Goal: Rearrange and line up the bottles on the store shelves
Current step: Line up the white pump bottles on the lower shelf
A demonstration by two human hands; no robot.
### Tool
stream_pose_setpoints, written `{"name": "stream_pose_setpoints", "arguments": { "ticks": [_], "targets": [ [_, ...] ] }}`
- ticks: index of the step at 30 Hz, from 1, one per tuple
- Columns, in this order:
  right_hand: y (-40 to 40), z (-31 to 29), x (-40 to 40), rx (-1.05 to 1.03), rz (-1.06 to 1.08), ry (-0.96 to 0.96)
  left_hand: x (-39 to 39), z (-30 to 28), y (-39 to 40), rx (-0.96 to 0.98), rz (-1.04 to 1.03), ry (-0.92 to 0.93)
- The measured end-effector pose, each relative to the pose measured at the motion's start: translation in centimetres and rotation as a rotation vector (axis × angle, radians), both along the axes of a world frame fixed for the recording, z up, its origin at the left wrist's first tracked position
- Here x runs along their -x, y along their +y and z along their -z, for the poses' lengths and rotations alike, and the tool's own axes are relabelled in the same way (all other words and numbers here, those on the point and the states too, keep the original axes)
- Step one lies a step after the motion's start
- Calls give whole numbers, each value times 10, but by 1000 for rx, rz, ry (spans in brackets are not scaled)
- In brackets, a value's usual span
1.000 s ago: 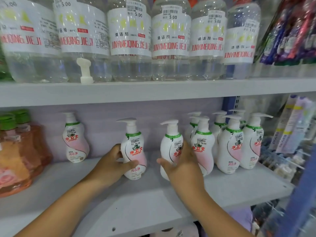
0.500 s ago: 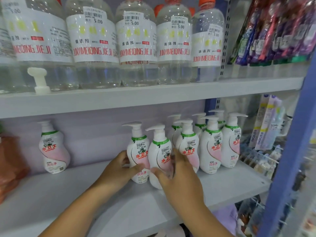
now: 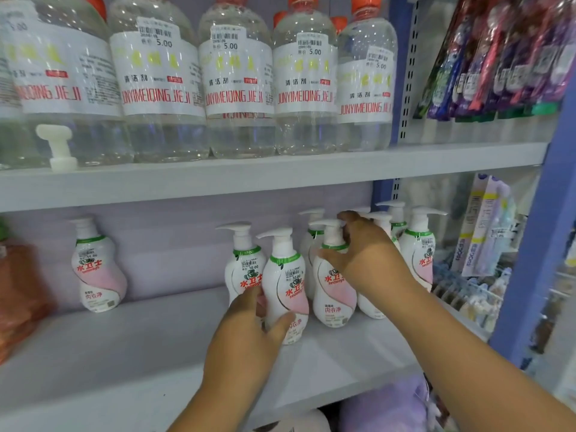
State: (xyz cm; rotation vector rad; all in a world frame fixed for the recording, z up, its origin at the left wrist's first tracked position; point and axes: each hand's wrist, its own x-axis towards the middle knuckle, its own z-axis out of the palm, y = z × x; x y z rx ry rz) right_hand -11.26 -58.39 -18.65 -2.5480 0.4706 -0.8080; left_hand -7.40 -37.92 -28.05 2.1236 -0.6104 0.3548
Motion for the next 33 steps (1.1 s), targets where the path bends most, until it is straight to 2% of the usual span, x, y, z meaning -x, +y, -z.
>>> {"name": "stream_pose_setpoints", "arguments": {
  "ticks": [5,6,8,9,11,12,14,16,19,20,22,24,27,29,33],
  "targets": [
    [-5,3,6,1,-24,-2,-5,0,8,51,-40,-17],
    [-4,3,8,21,-24,-52,-7,-3,17,128,-82,-40],
    [9,1,13,74,-57,-275,-18,-7,35,285,-171,-46],
    [20,-3,15,93,-94,-378,-25,-9,41,307,-185,17],
    [41,-14,14,133,-192,-425,-41,-14,41,221,-136,223],
    [51,-21,11,134,-256,-366,-47,-13,37,176,-89,281],
    [64,-39,-1,104,-373,-127,-53,-14,25,180,-26,293],
    [70,-56,-20,167,-400,97,-59,-12,19,153,-3,255],
    [77,-72,-45,242,-409,269,-65,-11,26,19,60,272],
    [79,-76,-51,241,-411,309,-69,-9,35,61,65,260],
    [83,-81,-57,237,-396,391,-84,-11,67,215,-91,119],
    [85,-83,-65,241,-355,429,-114,-13,113,311,-358,-12],
    [88,-79,-77,221,-288,424,-180,-4,166,337,-633,118],
    [89,-79,-79,239,-269,411,-219,9,182,397,-592,242],
    [84,-80,-76,265,-261,377,-216,-5,184,387,-501,299]
  ]
}}
